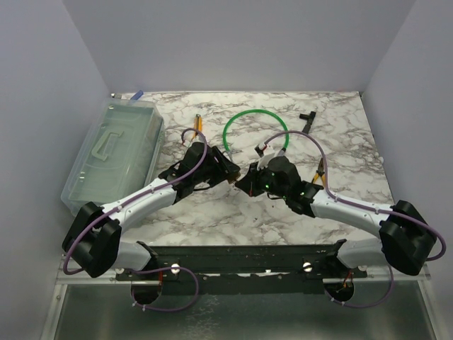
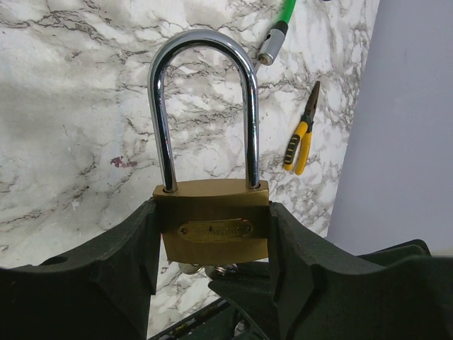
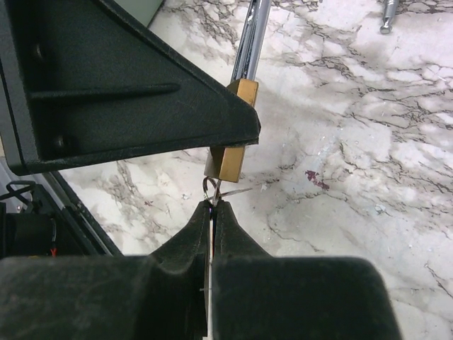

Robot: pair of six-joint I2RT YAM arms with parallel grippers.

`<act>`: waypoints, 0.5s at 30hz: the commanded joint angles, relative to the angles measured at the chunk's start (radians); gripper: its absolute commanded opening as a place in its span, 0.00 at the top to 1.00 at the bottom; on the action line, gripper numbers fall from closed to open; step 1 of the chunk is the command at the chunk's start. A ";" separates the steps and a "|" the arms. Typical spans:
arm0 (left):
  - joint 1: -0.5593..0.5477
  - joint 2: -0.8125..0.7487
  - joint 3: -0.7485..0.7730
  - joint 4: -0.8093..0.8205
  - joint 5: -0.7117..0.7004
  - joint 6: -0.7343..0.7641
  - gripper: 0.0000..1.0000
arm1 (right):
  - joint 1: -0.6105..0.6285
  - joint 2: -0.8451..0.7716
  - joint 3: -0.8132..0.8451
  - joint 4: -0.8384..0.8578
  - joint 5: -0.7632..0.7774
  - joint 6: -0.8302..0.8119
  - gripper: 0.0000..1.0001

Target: Unlock with the key

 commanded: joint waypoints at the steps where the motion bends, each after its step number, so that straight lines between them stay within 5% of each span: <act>1: -0.008 -0.036 0.003 0.085 0.039 -0.019 1.00 | -0.002 -0.008 0.050 -0.013 0.037 -0.053 0.98; 8: -0.007 -0.011 0.020 0.094 0.019 -0.007 1.00 | -0.002 -0.120 0.005 -0.097 -0.002 -0.050 0.65; 15: -0.007 0.006 0.024 0.111 0.034 -0.013 1.00 | -0.002 -0.146 0.002 -0.107 0.017 -0.028 0.60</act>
